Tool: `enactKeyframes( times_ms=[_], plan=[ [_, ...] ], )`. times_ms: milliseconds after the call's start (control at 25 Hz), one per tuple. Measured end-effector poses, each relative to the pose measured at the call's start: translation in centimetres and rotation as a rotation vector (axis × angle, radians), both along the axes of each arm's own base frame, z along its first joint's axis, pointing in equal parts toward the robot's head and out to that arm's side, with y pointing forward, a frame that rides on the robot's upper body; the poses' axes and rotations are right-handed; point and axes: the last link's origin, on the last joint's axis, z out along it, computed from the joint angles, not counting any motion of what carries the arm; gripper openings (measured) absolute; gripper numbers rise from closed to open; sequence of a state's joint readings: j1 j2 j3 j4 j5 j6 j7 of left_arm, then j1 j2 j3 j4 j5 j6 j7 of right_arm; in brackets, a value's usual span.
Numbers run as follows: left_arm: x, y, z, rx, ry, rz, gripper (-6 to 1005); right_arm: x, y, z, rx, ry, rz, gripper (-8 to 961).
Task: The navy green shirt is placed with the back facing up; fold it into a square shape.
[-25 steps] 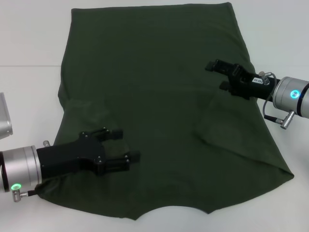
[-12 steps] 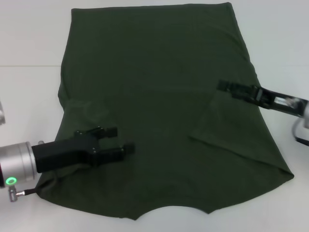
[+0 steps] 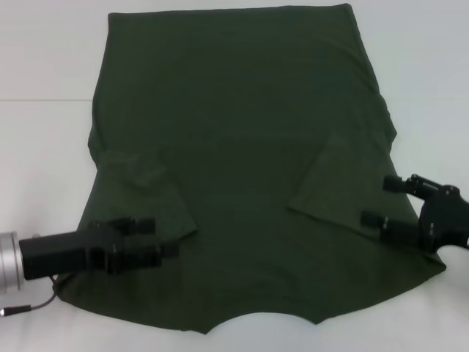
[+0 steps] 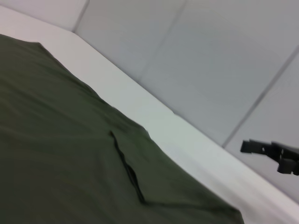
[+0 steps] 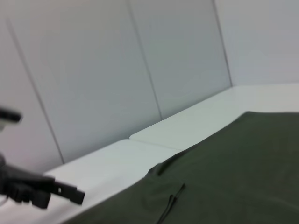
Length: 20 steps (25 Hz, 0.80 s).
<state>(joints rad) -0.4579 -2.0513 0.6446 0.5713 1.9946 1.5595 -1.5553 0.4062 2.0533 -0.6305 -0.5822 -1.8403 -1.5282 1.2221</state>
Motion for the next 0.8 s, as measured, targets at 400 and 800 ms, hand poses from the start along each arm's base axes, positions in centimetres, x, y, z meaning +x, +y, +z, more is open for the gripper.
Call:
enactKeyframes(
  times_ms=[400, 800],
  plan=[
    [-1.0, -1.1, -0.8, 0.002, 0.083, -0.062, 887, 1.4, -2.8, -2.4, 0.093, -0.117, 0.133, 917],
    [-0.6, -1.3, 0.6, -0.070, 0.043, 0.030, 887, 1.9, -2.9, -2.7, 0.069, -0.170, 0.150, 917]
  ],
)
